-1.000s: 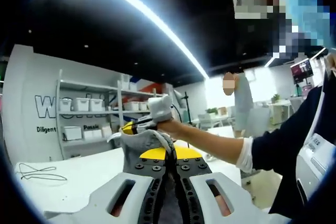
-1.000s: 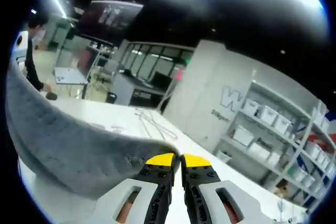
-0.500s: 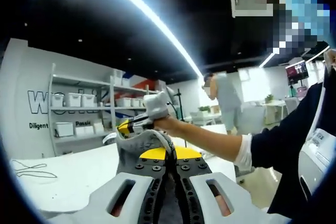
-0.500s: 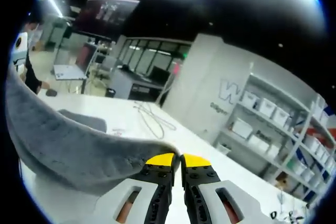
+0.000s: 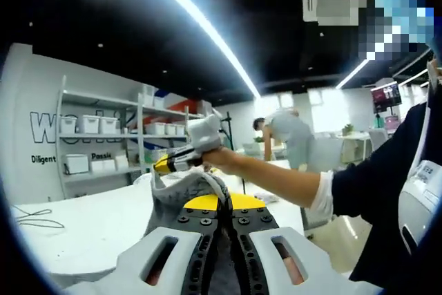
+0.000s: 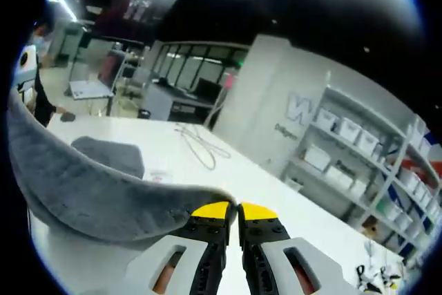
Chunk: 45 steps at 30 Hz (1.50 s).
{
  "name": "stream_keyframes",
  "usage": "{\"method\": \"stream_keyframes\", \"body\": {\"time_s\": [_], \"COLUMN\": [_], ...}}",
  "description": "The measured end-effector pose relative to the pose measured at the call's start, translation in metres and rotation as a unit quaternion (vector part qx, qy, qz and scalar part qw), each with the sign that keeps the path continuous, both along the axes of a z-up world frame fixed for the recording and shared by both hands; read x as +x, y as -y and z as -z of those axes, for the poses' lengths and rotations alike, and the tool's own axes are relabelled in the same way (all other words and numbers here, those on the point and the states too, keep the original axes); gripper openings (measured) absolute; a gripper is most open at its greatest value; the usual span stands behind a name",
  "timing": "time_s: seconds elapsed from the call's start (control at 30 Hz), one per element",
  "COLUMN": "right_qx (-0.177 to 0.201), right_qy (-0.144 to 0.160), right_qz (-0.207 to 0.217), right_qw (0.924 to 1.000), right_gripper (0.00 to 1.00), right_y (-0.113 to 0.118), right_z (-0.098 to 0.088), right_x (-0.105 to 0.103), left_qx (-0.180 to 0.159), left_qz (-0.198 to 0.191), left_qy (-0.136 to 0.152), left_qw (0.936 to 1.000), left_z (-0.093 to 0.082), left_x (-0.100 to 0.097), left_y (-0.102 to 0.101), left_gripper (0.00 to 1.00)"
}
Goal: Open the folded towel by lifting each exposed corner and separating the folded layers until the towel lies flat within the target outline without major curled edges
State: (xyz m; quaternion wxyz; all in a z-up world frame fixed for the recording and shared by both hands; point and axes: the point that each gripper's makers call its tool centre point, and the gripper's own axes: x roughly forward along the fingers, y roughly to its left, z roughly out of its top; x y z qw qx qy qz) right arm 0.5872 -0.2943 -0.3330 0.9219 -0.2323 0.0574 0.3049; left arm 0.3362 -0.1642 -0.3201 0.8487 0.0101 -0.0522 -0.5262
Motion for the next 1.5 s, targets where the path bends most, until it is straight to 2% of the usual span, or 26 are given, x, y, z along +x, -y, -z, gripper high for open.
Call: {"method": "stream_keyframes", "body": {"time_s": [0.3, 0.77, 1.5], "right_qx": [0.007, 0.019, 0.029], "right_qy": [-0.015, -0.031, -0.058], "right_qz": [0.013, 0.022, 0.048], "right_qw": [0.9998, 0.9991, 0.9967], "right_gripper": [0.01, 0.01, 0.01], "right_y": [0.016, 0.032, 0.063], "right_z": [0.017, 0.034, 0.069], "right_x": [0.001, 0.003, 0.006], "left_qx": [0.014, 0.027, 0.051], "left_qz": [0.019, 0.04, 0.082], "left_qy": [-0.01, -0.028, -0.058], "left_qw": [0.9997, 0.9984, 0.9937], "left_z": [0.014, 0.032, 0.065], "left_x": [-0.007, -0.006, -0.012], "left_y": [0.017, 0.039, 0.075], "left_gripper": [0.02, 0.02, 0.02]}}
